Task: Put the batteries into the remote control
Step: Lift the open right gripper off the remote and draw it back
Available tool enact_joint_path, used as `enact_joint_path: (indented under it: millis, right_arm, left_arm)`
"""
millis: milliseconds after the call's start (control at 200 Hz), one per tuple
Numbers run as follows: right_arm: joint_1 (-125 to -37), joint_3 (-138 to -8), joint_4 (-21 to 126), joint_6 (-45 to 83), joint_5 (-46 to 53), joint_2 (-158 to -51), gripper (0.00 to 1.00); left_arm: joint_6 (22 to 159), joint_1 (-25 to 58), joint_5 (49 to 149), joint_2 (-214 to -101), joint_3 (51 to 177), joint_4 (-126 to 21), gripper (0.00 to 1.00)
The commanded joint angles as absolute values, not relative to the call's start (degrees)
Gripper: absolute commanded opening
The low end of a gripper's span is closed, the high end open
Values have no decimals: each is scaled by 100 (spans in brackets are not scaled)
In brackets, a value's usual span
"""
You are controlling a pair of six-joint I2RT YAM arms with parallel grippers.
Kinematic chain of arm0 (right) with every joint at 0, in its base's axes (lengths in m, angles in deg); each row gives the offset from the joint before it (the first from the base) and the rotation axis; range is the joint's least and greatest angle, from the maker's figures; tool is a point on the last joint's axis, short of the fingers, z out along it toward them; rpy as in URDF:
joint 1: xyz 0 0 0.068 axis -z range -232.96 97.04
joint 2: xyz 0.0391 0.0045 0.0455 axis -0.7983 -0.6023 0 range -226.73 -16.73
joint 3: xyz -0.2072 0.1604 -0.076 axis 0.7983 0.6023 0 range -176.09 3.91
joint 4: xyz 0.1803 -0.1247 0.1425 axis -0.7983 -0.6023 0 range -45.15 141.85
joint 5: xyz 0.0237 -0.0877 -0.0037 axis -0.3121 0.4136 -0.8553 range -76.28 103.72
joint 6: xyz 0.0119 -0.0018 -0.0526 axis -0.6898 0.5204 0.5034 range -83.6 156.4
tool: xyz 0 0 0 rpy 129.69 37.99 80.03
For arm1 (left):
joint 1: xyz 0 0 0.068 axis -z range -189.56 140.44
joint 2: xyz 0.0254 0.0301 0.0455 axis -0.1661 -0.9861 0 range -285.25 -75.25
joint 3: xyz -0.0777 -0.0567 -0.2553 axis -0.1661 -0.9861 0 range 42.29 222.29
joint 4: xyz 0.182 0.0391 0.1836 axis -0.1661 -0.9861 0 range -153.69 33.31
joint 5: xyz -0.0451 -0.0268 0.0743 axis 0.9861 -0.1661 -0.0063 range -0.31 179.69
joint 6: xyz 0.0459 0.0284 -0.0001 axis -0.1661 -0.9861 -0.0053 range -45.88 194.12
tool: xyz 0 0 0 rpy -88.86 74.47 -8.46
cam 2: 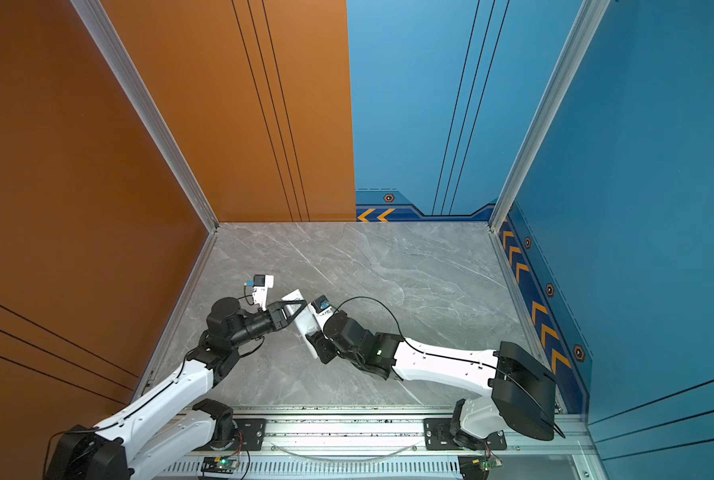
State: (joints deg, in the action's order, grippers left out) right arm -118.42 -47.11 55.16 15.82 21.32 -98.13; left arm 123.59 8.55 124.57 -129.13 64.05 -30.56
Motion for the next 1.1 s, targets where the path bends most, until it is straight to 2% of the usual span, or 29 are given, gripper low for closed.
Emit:
enact_joint_path:
  millis: [0, 210, 446, 761, 1096]
  right_arm:
    - [-11921, -4736, 5258, 1726, 2156, -9649, 50]
    - [-11968, -4834, 5092, 1854, 2180, -9505, 60]
    - [-11980, -5040, 4483, 2222, 2085, -9059, 64]
    - [-11818, -5425, 2944, 3606, 1493, -8104, 57]
    - [-11857, -5695, 2004, 4535, 1156, -7881, 47]
  left_arm:
    - [12428, 818, 12637, -12801, 6572, -2800, 0]
    - [12426, 810, 12669, -12802, 6556, -2803, 0]
    - [12399, 792, 12929, -12850, 6618, -2802, 0]
    - [12472, 843, 13941, -12943, 6941, -2804, 0]
    - [12595, 959, 14676, -12947, 7144, -2804, 0]
